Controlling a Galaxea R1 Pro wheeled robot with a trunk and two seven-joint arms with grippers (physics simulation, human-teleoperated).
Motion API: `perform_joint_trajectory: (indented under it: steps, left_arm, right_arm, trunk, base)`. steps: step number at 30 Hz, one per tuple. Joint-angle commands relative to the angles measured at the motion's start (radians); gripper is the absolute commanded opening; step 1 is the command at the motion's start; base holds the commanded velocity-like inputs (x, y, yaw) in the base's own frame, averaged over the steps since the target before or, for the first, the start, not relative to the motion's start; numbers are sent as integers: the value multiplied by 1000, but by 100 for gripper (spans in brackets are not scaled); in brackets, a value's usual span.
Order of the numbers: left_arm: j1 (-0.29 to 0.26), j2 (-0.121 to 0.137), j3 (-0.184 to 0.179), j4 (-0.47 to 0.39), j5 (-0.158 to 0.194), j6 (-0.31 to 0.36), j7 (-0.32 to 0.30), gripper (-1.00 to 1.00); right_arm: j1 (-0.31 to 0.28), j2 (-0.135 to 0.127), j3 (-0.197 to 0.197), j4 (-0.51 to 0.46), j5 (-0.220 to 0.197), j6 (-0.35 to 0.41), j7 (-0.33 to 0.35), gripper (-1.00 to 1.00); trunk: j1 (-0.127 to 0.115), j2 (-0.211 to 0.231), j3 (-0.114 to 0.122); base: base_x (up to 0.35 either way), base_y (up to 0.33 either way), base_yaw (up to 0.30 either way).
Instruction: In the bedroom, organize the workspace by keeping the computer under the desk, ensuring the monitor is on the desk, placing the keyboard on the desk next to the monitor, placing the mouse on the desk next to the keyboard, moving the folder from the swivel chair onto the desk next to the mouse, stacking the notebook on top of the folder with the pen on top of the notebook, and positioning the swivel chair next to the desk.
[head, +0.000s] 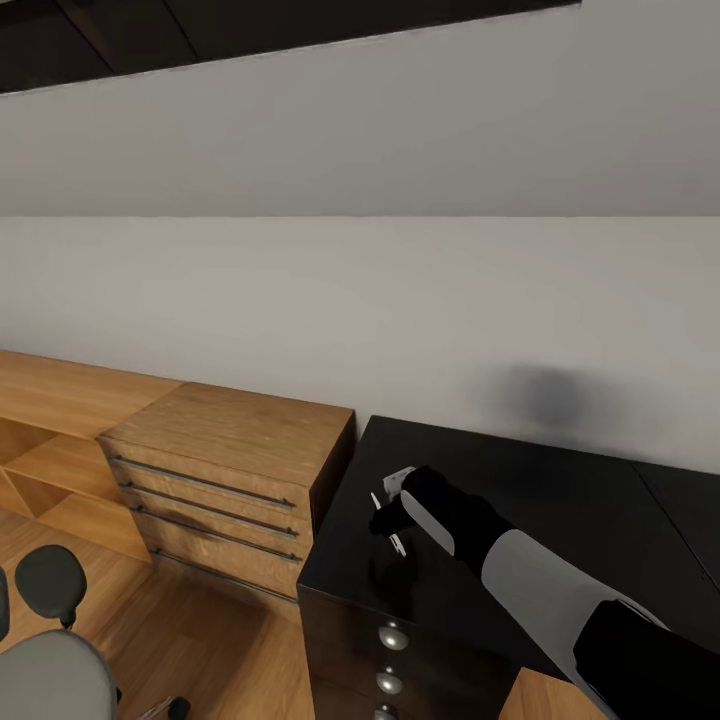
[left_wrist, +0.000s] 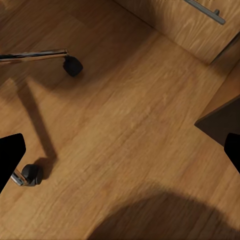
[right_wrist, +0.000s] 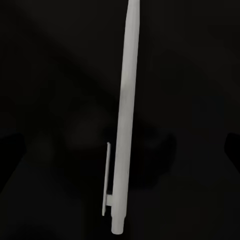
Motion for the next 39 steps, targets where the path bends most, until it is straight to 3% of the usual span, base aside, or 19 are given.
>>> perform_joint_trajectory:
  steps: [1,9,25,39]
  left_arm:
    - [-1,0,3,0,0,-3,-1,100]
    - [-1,1,4,-1,0,-3,-1,100]
    - [-1,1,4,-2,0,-3,1,100]
    - [0,19,4,-6,2,-4,-3,100]
  right_arm:
    - [-1,-1,4,-1,-10,2,-9,100]
    - [-1,0,4,-1,-10,1,-9,100]
    - [-1,0,4,-1,-10,1,-9,100]
    - [-1,0,4,-1,-10,3,-9,100]
  trunk:
    - [0,-1,-1]
    - [23,-43,-20]
    - [23,-43,-20]
    - [23,-43,-20]
  base:
    - [0,0,0]
    - [0,0,0]
    - [0,0,0]
    - [0,0,0]
